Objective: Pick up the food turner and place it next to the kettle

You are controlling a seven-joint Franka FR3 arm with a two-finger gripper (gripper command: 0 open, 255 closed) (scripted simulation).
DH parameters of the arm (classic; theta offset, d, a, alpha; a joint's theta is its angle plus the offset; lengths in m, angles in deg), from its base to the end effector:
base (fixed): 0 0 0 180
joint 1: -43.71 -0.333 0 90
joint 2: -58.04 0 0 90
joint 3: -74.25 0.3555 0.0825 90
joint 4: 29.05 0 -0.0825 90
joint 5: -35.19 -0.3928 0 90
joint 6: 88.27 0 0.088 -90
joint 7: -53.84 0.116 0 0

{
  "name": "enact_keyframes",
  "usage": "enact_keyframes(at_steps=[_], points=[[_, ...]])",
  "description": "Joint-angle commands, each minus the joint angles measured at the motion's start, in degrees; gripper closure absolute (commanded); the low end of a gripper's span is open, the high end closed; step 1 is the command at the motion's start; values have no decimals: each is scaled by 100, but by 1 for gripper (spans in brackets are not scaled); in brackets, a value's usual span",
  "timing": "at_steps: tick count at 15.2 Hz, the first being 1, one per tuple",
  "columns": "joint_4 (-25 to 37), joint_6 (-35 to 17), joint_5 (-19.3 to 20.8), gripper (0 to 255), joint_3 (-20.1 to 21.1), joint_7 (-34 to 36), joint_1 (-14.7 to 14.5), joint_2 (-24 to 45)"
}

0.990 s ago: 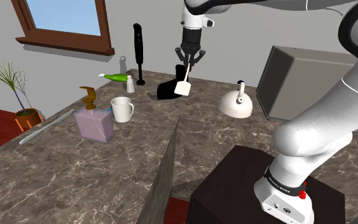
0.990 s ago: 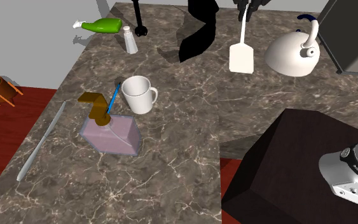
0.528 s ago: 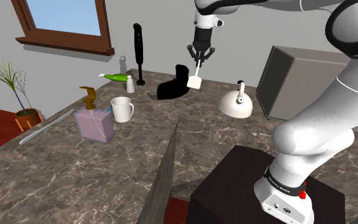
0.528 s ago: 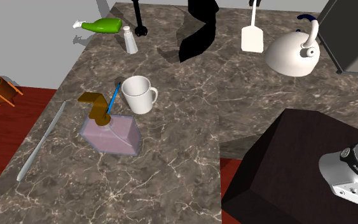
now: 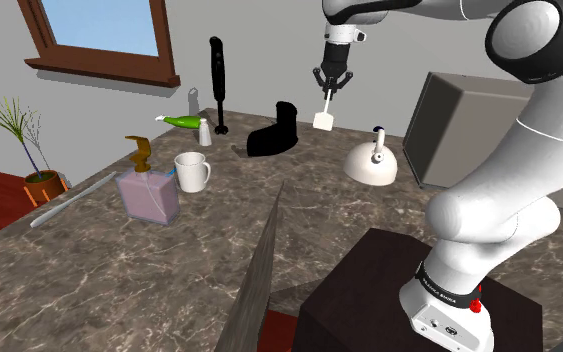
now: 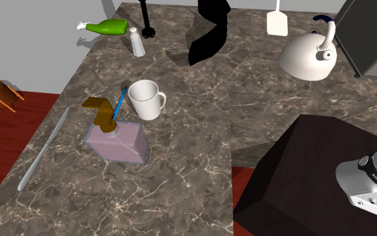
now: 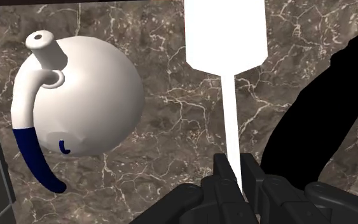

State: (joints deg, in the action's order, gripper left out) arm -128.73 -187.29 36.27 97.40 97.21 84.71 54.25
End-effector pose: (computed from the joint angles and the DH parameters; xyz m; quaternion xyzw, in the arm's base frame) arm 0.5287 -0.1648 0.6209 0.8608 -0.5079 0.0290 0.0163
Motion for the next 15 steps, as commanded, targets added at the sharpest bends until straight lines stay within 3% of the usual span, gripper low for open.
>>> enact_keyframes(at_steps=[1, 9, 15], points=[[218, 9, 84, 255, -107, -202, 104, 224], [1440, 233, 381, 255, -459, -912, 452, 1249], [2879, 634, 610, 255, -671, -1400, 622, 2298]])
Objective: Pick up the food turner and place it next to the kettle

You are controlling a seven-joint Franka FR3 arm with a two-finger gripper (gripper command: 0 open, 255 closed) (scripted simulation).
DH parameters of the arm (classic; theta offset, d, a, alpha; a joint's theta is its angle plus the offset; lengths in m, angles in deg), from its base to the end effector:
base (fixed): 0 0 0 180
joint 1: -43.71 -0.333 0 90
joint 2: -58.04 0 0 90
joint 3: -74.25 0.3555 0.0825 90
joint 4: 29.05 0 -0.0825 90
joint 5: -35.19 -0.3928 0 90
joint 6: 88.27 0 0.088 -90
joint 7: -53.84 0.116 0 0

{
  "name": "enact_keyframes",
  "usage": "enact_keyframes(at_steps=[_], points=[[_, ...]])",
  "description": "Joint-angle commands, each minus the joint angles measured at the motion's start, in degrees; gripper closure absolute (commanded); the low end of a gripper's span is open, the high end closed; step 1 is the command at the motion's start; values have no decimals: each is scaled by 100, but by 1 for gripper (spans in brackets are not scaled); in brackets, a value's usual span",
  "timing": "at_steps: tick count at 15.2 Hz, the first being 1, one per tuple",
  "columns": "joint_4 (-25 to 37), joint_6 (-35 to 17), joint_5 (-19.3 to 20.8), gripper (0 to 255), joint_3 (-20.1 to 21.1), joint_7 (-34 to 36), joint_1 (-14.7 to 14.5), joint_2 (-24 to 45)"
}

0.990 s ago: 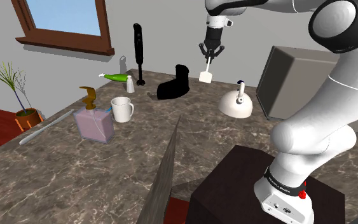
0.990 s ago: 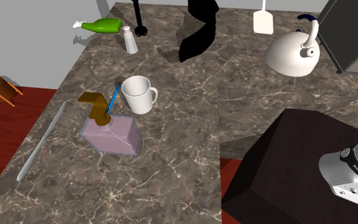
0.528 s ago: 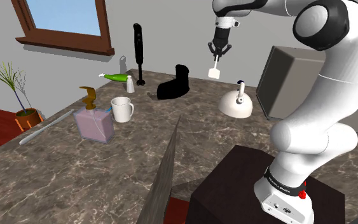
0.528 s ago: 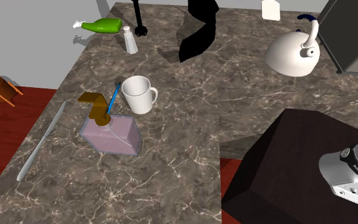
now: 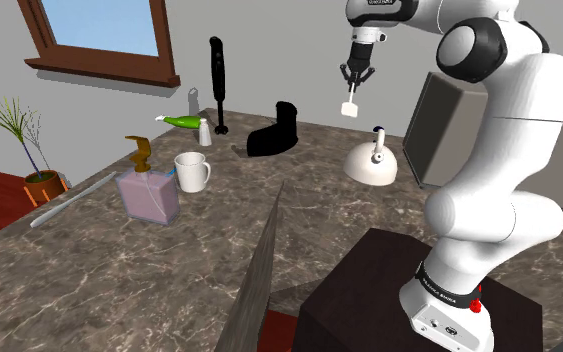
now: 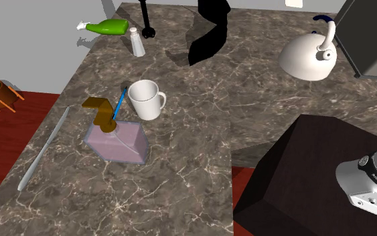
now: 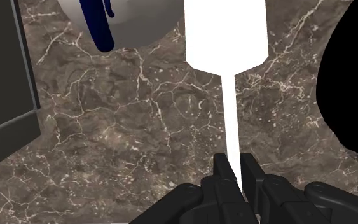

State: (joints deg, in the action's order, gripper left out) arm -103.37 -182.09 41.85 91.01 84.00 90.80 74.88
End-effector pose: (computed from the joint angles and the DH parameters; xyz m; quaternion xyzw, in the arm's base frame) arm 0.5521 -0.3748 0.6187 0.8609 -0.5077 0.0290 0.0165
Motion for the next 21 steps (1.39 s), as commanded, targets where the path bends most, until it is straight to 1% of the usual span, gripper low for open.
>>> enact_keyframes(at_steps=[1, 4, 12, 21], points=[[657, 214, 93, 255, -66, -160, 28, 448], [1680, 570, 212, 255, -155, -381, 36, 1113], [601, -224, 145, 255, -149, -352, 164, 828], [-264, -977, 130, 255, -156, -319, 239, 719]])
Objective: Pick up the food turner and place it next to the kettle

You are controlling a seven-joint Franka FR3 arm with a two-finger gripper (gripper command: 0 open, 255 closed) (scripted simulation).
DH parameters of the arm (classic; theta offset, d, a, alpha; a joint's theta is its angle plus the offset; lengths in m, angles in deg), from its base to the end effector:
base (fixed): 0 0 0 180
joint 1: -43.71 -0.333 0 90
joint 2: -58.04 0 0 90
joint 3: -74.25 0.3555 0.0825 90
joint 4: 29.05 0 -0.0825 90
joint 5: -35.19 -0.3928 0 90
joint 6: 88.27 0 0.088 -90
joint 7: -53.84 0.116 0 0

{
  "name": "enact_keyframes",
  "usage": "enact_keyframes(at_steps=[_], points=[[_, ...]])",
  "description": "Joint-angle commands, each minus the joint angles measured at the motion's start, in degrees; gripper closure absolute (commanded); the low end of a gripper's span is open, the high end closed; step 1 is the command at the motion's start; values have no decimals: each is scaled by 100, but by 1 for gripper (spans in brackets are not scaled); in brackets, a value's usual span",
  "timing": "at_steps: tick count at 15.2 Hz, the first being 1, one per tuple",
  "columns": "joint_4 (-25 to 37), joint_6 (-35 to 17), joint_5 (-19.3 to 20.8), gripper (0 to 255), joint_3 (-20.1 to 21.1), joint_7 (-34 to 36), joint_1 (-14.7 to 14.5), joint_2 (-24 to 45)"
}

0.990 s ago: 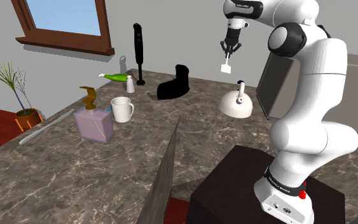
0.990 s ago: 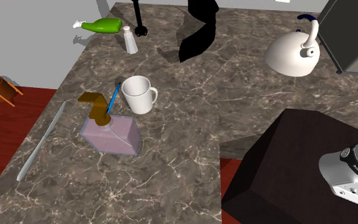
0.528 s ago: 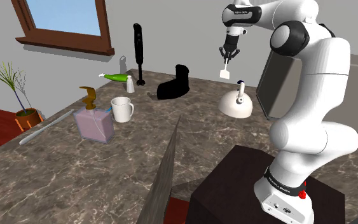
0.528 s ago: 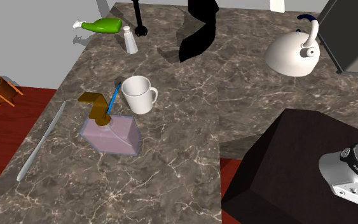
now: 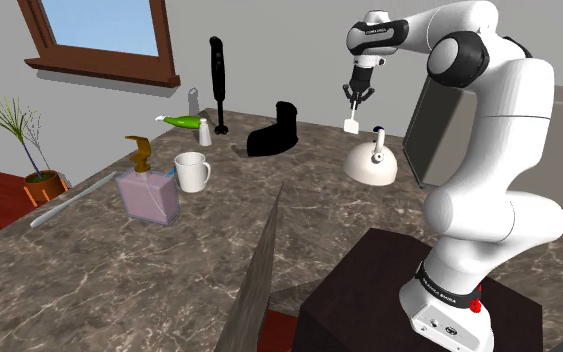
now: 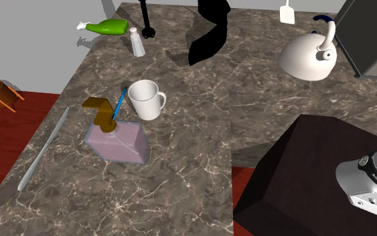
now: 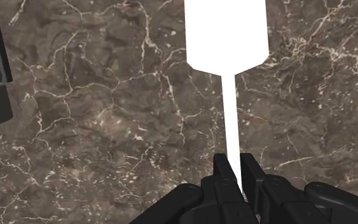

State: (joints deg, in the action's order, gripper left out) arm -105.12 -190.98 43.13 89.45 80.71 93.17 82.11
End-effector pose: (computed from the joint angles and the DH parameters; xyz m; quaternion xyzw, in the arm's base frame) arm 0.5596 -0.4419 0.5318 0.8609 -0.5077 0.0284 0.0167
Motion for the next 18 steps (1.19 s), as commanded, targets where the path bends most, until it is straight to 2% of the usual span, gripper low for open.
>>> enact_keyframes(at_steps=[1, 18], points=[[-170, -166, 3, 255, -1, 15, 7, -7], [-1222, -1385, 88, 255, -47, 111, 47, 170]])
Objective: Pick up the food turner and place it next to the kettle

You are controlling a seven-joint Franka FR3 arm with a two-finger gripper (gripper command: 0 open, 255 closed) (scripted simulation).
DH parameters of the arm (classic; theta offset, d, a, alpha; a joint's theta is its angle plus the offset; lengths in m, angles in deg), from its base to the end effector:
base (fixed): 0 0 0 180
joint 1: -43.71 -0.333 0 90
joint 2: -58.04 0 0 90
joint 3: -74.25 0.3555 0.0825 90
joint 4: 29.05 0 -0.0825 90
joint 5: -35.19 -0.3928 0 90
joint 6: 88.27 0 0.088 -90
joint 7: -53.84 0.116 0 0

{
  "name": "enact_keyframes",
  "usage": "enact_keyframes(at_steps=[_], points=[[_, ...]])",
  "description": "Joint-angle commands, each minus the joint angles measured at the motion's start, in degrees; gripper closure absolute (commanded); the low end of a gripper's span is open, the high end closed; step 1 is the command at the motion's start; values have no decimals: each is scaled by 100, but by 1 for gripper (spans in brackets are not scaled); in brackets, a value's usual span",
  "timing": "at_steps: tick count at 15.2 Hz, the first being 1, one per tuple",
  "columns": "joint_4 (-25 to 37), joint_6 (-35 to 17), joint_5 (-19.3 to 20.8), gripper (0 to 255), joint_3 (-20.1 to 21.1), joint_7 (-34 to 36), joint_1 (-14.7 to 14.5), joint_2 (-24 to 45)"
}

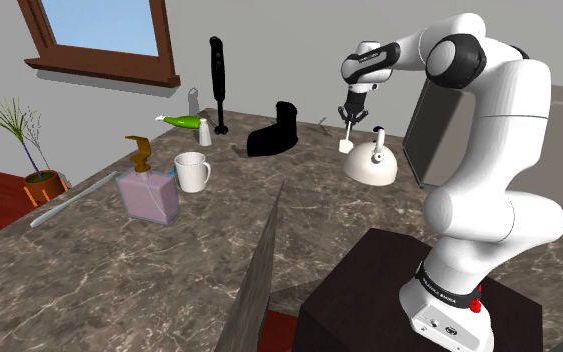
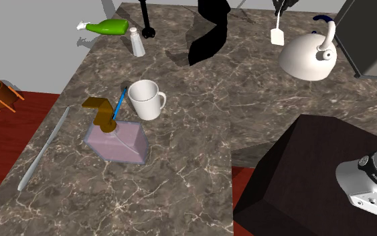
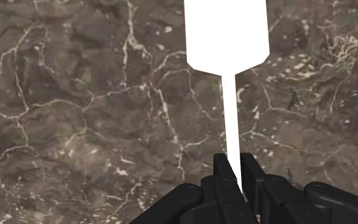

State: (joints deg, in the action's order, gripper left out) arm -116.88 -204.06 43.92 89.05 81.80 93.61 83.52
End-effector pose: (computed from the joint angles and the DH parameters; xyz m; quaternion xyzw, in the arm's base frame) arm 0.5604 -0.4410 0.4349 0.8609 -0.5077 0.0286 0.0166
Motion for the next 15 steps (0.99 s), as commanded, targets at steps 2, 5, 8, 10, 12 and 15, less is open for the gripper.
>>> enact_keyframes(at_steps=[2, 5, 8, 10, 12, 15], points=[[-136, -209, 27, 255, -15, 17, 2, 73], [-258, -404, 55, 255, -29, 39, -1, 148], [-367, -594, 86, 255, -45, 63, -6, 232], [-445, -743, 113, 255, -59, 83, -12, 306], [-445, -743, 113, 255, -59, 83, -12, 306], [-445, -743, 113, 255, -59, 83, -12, 306]])
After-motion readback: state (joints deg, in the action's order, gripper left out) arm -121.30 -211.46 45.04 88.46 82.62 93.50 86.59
